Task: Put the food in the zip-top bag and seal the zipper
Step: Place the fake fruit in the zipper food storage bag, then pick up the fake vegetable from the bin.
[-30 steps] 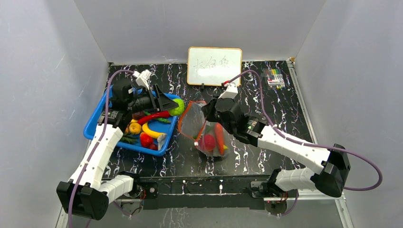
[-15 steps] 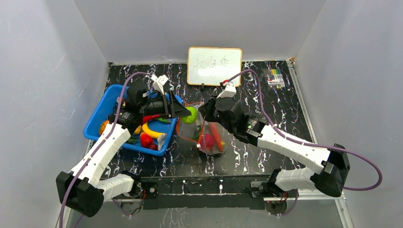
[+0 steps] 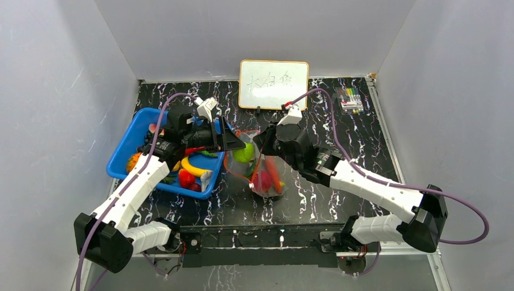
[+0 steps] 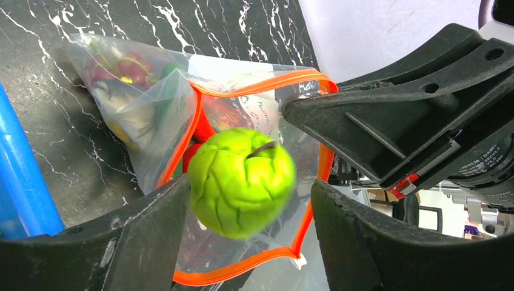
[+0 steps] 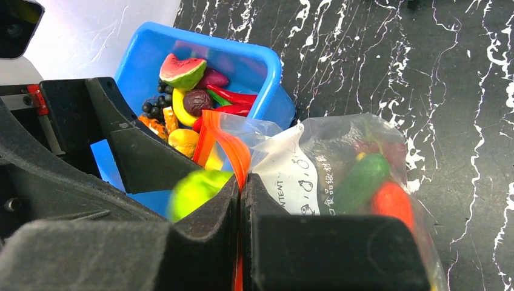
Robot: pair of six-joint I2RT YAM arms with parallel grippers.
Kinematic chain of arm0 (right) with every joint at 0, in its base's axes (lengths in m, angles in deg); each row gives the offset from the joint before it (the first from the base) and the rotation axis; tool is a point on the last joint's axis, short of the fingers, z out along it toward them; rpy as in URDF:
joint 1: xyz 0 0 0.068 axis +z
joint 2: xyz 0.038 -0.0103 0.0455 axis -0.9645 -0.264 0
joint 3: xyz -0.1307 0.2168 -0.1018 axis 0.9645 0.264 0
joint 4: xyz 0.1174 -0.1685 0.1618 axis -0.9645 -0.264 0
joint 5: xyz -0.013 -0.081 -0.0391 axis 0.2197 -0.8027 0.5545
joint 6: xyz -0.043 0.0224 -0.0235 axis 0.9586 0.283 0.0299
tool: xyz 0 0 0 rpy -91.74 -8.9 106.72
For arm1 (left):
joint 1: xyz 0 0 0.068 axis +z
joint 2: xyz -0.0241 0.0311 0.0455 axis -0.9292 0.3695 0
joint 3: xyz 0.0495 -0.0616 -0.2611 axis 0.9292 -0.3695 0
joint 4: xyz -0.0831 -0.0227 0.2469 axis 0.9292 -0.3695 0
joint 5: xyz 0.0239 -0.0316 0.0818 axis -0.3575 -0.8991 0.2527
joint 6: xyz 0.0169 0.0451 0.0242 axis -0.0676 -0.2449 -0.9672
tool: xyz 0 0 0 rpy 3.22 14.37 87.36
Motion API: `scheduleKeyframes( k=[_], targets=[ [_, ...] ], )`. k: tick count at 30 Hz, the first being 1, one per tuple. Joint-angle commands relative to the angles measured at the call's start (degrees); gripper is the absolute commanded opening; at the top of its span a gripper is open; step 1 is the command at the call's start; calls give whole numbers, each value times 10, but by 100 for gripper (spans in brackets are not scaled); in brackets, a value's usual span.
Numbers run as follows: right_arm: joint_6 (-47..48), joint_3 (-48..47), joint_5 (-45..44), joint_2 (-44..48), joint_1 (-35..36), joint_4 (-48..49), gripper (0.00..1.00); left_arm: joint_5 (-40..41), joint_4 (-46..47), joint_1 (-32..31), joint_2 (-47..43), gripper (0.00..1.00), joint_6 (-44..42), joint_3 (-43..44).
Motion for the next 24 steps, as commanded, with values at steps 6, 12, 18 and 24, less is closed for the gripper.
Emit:
scheduleKeyframes(
  k=[6, 12, 18, 24],
  targets=[
    [-6, -17, -3, 30, 0, 46, 0, 9, -17, -3, -13, 76, -14, 16],
    [-3, -11, -6, 39, 0, 40, 0, 36, -42, -3, -23, 76, -24, 36],
    [5, 0, -16, 53, 0, 30, 0, 96, -80, -3, -47, 77, -38, 59],
    [14, 14, -21, 67, 1, 26, 0, 213, -122, -3, -62, 93, -53, 71]
  ],
)
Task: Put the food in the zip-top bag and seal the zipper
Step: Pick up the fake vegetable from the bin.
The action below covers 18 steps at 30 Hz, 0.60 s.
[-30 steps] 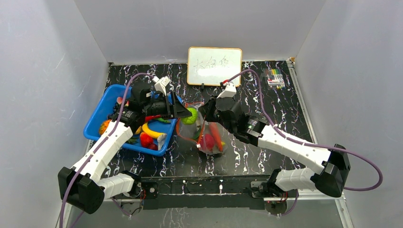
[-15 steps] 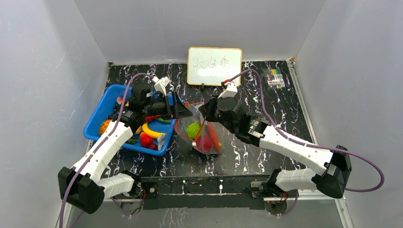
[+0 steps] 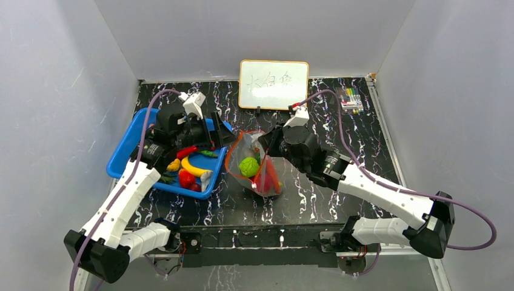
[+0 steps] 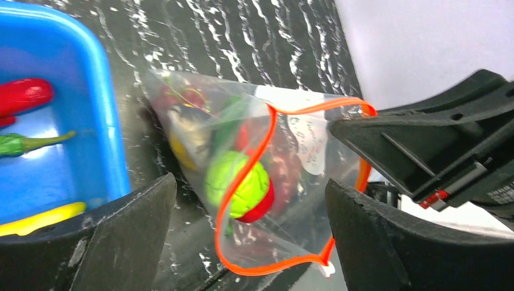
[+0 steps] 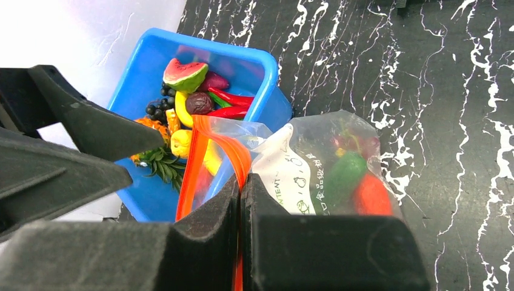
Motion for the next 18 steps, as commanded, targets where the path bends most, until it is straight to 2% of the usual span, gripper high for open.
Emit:
scheduleKeyframes(
  k=[1, 8, 13, 15, 17, 18],
  targets=[
    [13, 4, -14, 30, 1, 41, 0, 114, -49, -2, -19, 98, -19, 24],
    [19, 18, -23, 49, 1, 41, 0, 234, -73, -1, 0, 98, -22, 29],
    [26, 26, -35, 68, 0, 34, 0, 319, -62, 10, -3, 98, 11, 6],
    [28, 29, -38, 74, 1, 32, 0, 321, -55, 23, -2, 98, 27, -5],
    [29, 31, -40, 81, 0, 30, 0, 272, -43, 49, 7, 98, 38, -16],
    [30, 32, -41, 83, 0, 29, 0, 254, -33, 61, 14, 94, 42, -24]
  ],
)
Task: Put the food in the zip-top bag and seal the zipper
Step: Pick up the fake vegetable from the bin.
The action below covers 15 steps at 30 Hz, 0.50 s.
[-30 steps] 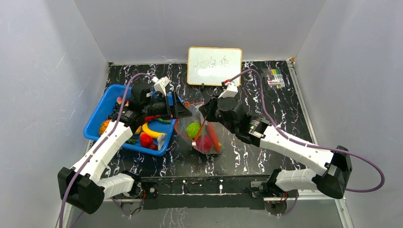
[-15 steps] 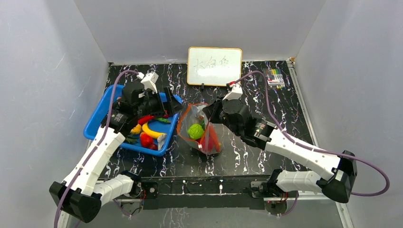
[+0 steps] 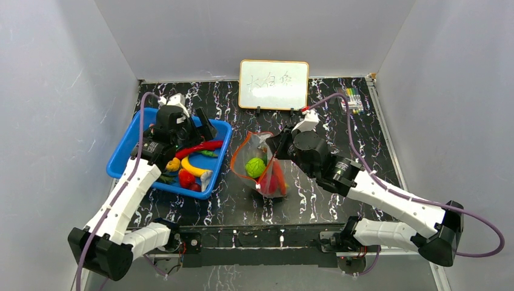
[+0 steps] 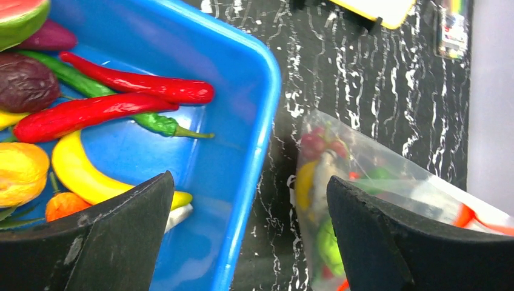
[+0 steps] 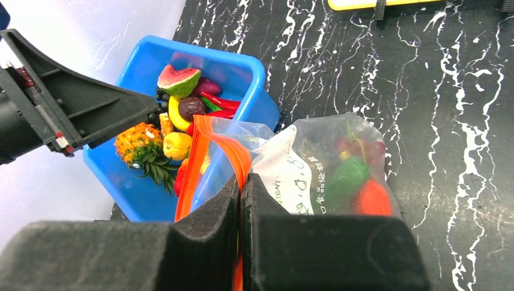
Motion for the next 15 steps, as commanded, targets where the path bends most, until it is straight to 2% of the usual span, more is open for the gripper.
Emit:
scheduleKeyframes(
  k=[1, 5, 12, 15],
  targets=[
    [12, -2, -23, 30, 1, 34, 0, -32, 30, 50, 13, 88, 31, -29],
    [12, 1, -22, 36, 0, 34, 0, -41, 71, 83, 14, 70, 56, -66],
    [14, 2, -20, 41, 1, 36, 0, -80, 190, 117, 8, 59, 122, -144],
    [13, 2, -19, 43, 1, 35, 0, -81, 250, 124, 0, 37, 165, -188]
  ],
)
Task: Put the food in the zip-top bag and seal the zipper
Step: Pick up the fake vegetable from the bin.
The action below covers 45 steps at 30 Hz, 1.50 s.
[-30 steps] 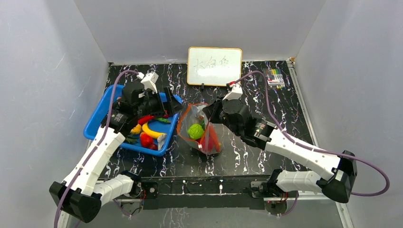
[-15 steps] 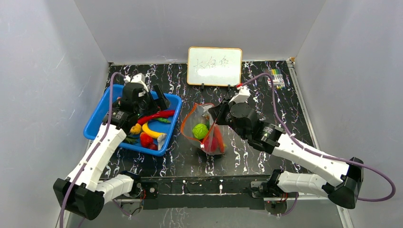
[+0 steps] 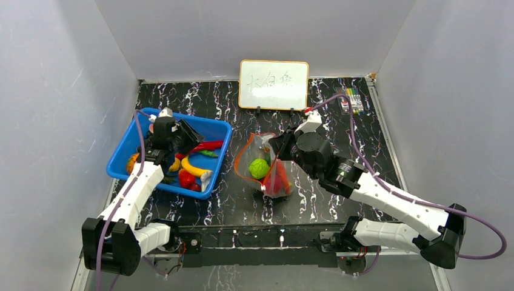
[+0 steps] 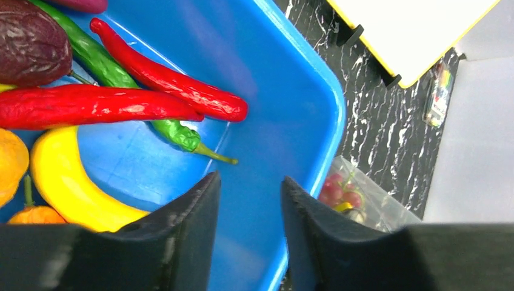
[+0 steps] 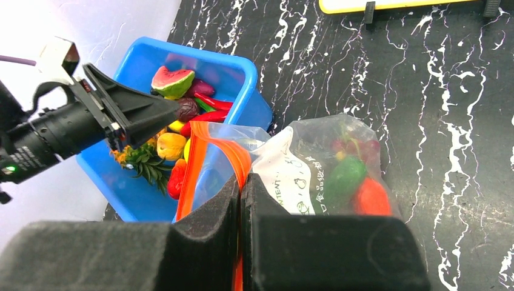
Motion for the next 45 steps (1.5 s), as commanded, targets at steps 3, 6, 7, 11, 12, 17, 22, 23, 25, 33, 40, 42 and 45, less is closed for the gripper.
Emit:
scheduleKeyframes(
  k=[3, 6, 7, 11, 12, 17, 22, 23, 25, 33, 40, 42, 45],
  targets=[
    [3, -6, -10, 25, 1, 47, 0, -13, 142, 19, -30, 43, 107, -76],
    [3, -5, -13, 30, 0, 44, 0, 11, 143, 26, -28, 43, 163, -94],
    [3, -6, -14, 30, 0, 44, 0, 17, 141, 29, -26, 43, 182, -99],
    [2, -11, -14, 30, 0, 41, 0, 30, 136, 37, -12, 45, 265, -120],
    [3, -12, -13, 29, 1, 40, 0, 39, 128, 38, -9, 45, 283, -120],
    [2, -15, -16, 31, 1, 36, 0, 104, 41, 39, 15, 50, 348, -89],
    [3, -15, -18, 30, 0, 36, 0, 125, -11, 40, 56, 51, 375, -48],
    [4, -16, -17, 29, 0, 35, 0, 125, -20, 41, 64, 51, 380, -40],
    [6, -20, -17, 26, 0, 35, 0, 130, -33, 42, 80, 50, 385, -26],
    [13, -30, -19, 22, 0, 31, 0, 152, -88, 46, 136, 39, 420, 12],
    [13, -30, -18, 19, 0, 32, 0, 157, -62, 49, 164, 38, 427, 4],
    [14, -33, -18, 17, 1, 30, 0, 157, -49, 50, 171, 40, 424, 1],
    [16, -38, -19, 15, 0, 28, 0, 163, -46, 51, 186, 41, 424, 3]
  ],
)
